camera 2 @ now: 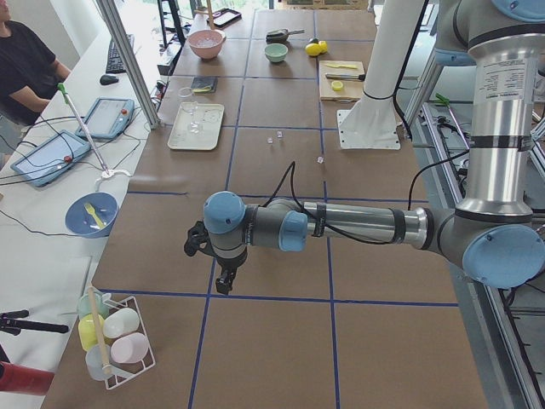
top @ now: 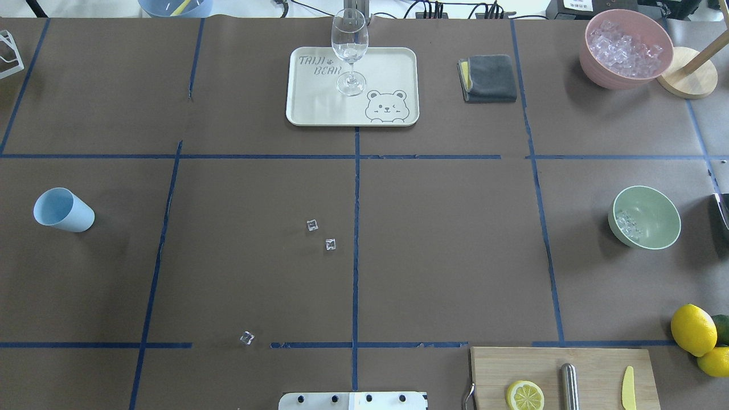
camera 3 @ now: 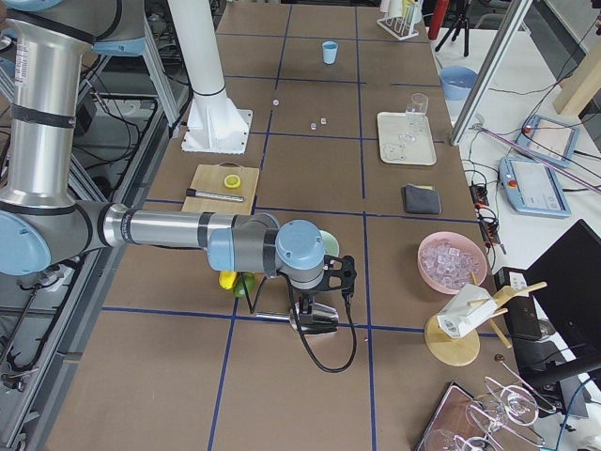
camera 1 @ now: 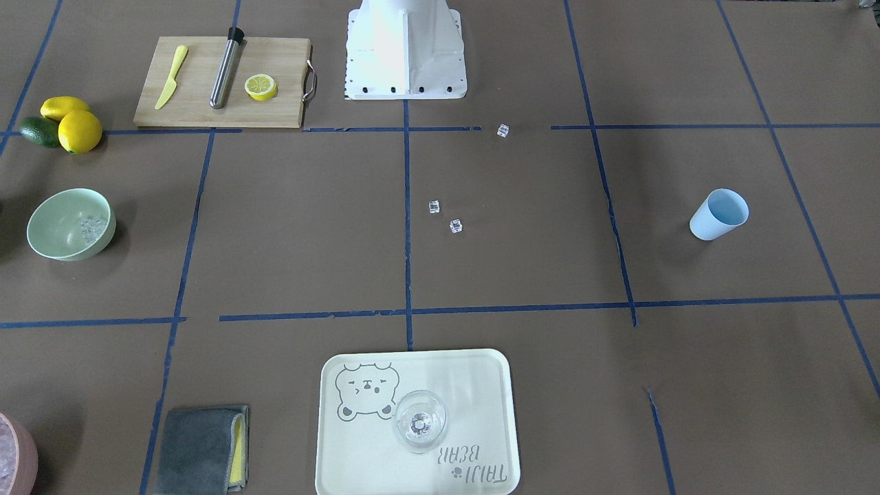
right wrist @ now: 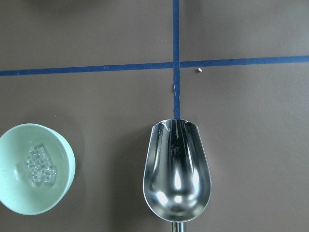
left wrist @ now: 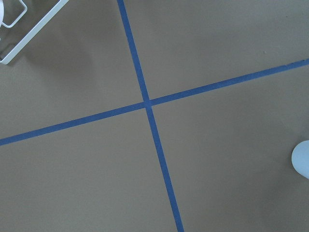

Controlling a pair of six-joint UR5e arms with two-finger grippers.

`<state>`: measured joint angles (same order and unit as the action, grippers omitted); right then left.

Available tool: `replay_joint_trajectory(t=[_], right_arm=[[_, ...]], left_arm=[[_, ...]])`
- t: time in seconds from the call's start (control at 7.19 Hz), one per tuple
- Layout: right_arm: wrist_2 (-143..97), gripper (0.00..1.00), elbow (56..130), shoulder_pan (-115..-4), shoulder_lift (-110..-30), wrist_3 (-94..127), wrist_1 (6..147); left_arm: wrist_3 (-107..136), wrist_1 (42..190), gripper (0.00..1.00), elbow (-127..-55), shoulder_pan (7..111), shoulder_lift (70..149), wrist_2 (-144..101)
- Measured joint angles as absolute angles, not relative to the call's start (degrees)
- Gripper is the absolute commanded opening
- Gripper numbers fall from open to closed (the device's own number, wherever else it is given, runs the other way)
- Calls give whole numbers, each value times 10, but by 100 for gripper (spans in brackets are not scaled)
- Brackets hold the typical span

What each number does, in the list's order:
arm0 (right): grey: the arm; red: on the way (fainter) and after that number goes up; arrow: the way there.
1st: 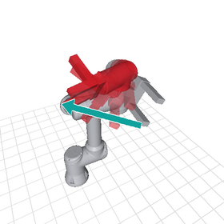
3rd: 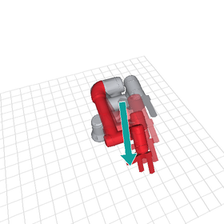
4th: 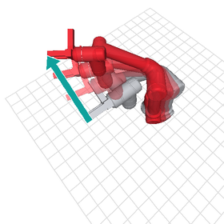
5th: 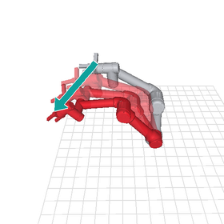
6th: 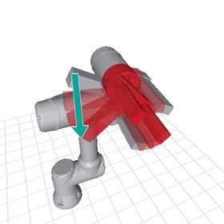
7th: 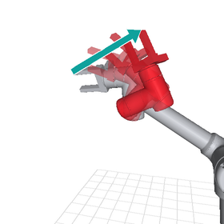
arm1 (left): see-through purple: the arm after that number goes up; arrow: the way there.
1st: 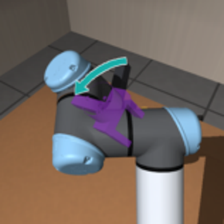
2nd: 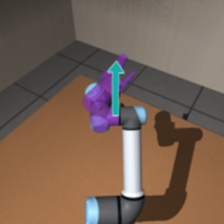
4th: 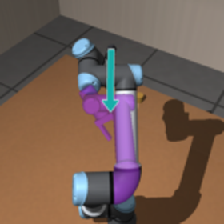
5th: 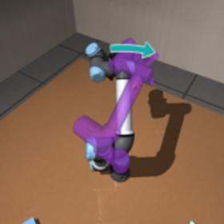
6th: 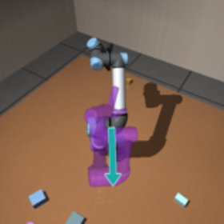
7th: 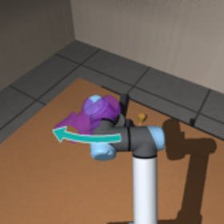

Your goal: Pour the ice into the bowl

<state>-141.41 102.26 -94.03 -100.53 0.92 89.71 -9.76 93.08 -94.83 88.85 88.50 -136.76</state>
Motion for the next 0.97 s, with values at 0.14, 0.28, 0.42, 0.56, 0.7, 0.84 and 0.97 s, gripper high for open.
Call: replay_joint_trajectory(t=[0.14,0.28,0.42,0.56,0.7,0.84,0.97], right_arm=[[-1414,100,1025,-940,-994,13,915],[-1414,100,1025,-940,-987,15,924],[-1414,100,1025,-940,-985,15,927],[-1414,100,1024,-940,-985,15,927],[-1414,100,1022,-940,-985,14,927],[-1413,100,1022,-940,-985,14,926],[-1413,100,1022,-940,-985,14,925]], left_arm=[[-98,931,100,-950,889,885,-1368],[-98,931,100,-952,889,885,-1368],[-98,931,100,-954,889,885,-1368],[-98,931,100,-956,889,885,-1368],[-98,931,100,-957,891,885,-1368],[-90,930,100,-958,893,886,-1368],[-65,930,100,-960,894,885,-1368]])
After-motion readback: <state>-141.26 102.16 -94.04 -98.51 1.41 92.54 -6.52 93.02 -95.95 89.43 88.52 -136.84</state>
